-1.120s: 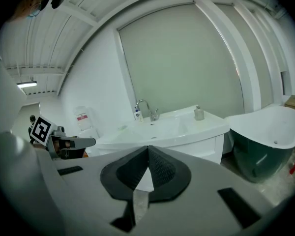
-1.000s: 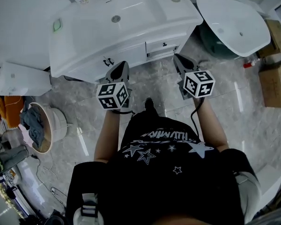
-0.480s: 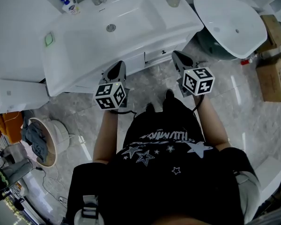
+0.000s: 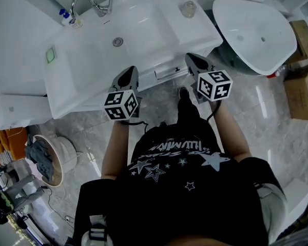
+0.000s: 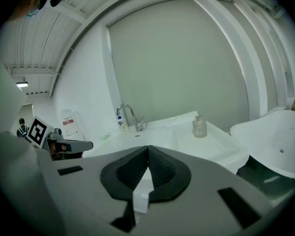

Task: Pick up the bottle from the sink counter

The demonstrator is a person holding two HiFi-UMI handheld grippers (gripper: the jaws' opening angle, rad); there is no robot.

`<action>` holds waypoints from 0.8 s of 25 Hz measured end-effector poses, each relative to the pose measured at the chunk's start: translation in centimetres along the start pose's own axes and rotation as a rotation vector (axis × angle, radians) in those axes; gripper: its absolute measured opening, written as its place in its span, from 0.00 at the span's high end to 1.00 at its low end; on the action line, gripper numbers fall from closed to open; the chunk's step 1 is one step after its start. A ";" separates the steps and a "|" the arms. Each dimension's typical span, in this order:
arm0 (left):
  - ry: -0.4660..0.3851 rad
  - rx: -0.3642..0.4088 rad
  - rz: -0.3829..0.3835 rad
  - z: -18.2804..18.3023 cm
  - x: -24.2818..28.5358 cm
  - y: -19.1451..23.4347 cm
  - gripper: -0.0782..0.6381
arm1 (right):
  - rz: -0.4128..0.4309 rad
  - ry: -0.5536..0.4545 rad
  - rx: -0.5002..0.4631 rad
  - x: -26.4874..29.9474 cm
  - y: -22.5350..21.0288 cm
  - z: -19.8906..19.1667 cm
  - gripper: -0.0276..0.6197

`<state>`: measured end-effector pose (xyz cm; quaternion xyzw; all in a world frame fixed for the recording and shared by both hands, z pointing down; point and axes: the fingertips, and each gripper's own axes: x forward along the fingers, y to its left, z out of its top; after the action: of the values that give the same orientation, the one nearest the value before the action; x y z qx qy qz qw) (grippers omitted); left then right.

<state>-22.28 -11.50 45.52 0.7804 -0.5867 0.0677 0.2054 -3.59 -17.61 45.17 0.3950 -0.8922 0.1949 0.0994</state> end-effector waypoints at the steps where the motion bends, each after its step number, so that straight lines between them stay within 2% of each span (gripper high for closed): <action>1: 0.001 0.000 0.003 0.3 0.9 -0.1 0.88 | 0.004 0.000 0.000 0.5 -0.8 0.4 0.95; 10: 0.009 0.010 -0.001 3.1 9.5 -1.2 0.88 | 0.014 0.000 0.000 5.2 -8.7 4.0 0.95; 20: 0.010 0.033 -0.088 5.8 19.8 -4.6 0.88 | -0.016 0.015 0.011 8.0 -17.0 6.5 0.95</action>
<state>-12.75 -30.40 45.99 0.8084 -0.5494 0.0723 0.1985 3.60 -36.14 46.48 0.4012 -0.8872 0.2020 0.1055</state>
